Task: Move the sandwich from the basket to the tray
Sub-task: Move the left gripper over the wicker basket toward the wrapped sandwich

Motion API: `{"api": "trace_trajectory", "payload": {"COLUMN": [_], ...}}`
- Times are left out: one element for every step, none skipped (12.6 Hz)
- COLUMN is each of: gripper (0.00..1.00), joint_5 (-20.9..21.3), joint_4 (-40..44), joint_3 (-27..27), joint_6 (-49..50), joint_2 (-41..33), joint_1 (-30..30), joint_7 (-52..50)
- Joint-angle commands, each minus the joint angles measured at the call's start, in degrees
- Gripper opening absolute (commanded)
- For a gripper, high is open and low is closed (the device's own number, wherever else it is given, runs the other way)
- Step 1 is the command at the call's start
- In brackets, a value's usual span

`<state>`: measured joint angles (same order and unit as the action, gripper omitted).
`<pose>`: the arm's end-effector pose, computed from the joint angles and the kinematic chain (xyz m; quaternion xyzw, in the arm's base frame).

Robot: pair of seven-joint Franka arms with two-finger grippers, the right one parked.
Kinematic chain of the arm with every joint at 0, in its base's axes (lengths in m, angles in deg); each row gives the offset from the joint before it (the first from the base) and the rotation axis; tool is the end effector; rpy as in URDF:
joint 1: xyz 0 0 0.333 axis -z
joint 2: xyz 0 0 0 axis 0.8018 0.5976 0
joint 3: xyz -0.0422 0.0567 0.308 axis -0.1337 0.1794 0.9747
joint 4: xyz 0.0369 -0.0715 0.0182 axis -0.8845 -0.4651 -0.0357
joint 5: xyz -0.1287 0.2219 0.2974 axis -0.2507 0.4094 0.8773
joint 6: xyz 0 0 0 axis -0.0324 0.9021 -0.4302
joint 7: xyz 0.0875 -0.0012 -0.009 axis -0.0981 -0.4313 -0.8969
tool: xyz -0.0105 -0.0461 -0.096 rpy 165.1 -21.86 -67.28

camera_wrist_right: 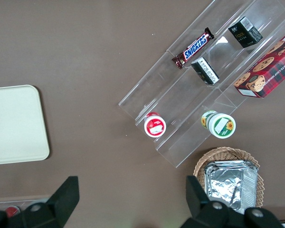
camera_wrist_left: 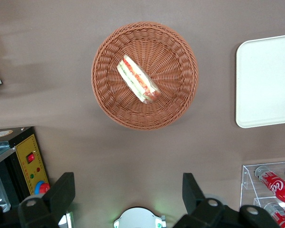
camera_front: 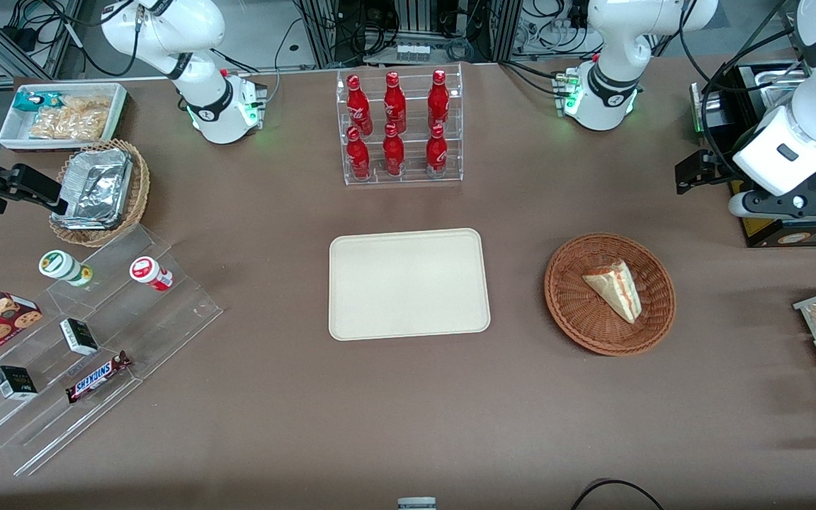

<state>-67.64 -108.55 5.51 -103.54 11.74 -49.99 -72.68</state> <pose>0.5300 -0.0647 0.6045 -0.9965 0.0439 0.0705 0.0087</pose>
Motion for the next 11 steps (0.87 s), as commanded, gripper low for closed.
{"api": "trace_trajectory", "payload": {"gripper": [1.00,1.00,1.00,1.00,1.00,1.00,1.00,1.00,1.00,1.00,1.00], "joint_5": [0.84,0.84,0.84,0.84,0.84,0.75,0.75,0.75,0.75,0.75,0.75], "joint_4": [1.55,1.56,1.04,0.42,-0.80,-1.86,-2.65,-3.09,-3.36,-4.67,-6.94], "joint_3": [-0.37,-0.45,-0.37,-0.36,-0.45,-0.45,-0.45,-0.45,-0.45,-0.45,-0.45], "joint_6": [1.02,1.11,0.76,0.93,0.76,0.59,0.50,0.24,-0.99,-3.43,-6.68], "joint_2": [0.13,0.31,0.31,0.66,1.36,1.89,3.02,4.51,5.83,6.63,6.90], "joint_1": [-0.50,-0.42,-0.50,-0.50,-0.42,-0.42,-0.42,-0.42,-0.42,-0.42,-0.33], "joint_7": [0.44,-0.09,0.08,0.17,0.08,0.08,0.08,0.08,0.08,0.00,-0.09]}}
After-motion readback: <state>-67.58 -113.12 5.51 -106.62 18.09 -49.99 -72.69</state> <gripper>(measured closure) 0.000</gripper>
